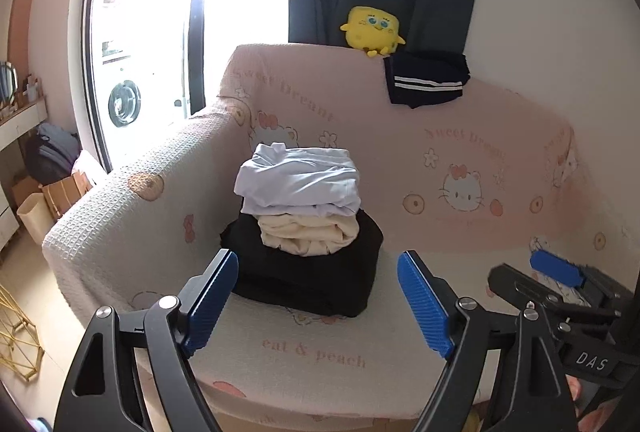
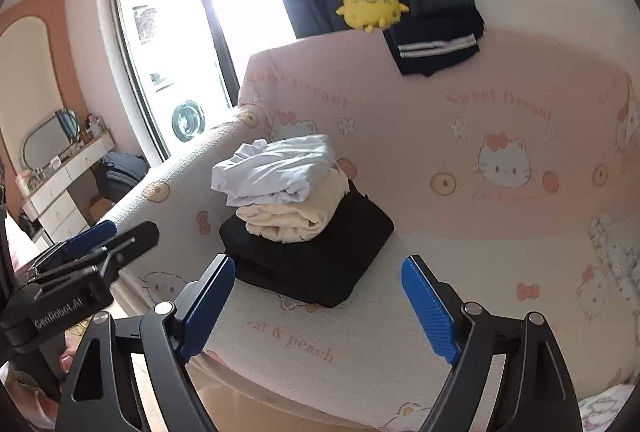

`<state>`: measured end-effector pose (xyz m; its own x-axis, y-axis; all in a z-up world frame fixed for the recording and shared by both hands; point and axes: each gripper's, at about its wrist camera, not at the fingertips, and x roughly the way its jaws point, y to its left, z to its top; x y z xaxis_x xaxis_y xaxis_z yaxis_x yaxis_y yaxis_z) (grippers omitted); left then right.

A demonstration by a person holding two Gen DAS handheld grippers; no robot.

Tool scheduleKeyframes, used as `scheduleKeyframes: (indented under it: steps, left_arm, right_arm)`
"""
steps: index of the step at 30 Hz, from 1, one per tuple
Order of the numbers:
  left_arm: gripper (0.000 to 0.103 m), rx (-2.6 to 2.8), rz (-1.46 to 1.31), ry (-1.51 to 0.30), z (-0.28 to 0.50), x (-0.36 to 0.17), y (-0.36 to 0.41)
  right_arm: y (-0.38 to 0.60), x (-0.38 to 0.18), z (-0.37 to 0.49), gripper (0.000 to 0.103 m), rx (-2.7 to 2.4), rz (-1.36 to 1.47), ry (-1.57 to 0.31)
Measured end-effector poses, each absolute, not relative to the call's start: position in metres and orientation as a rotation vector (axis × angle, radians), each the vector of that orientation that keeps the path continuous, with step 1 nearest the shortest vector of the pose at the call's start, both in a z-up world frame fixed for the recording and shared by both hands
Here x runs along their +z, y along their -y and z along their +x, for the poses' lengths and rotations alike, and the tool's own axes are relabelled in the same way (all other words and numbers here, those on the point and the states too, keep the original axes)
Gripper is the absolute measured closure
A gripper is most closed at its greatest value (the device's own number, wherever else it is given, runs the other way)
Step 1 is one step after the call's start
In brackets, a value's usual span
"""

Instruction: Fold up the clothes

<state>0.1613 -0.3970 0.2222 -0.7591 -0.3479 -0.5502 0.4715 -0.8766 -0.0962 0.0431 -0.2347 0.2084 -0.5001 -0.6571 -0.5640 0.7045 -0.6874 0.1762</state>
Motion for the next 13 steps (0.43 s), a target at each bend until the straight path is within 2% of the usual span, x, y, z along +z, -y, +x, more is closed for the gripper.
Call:
scheduleKeyframes:
  steps: [13]
  left_arm:
    - [0.021,-2.594,0.81,-0.321,0.174,0.214,0.383]
  right_arm:
    - [0.234,0.222,0.066,0.017,-2.177,0.741,-0.143]
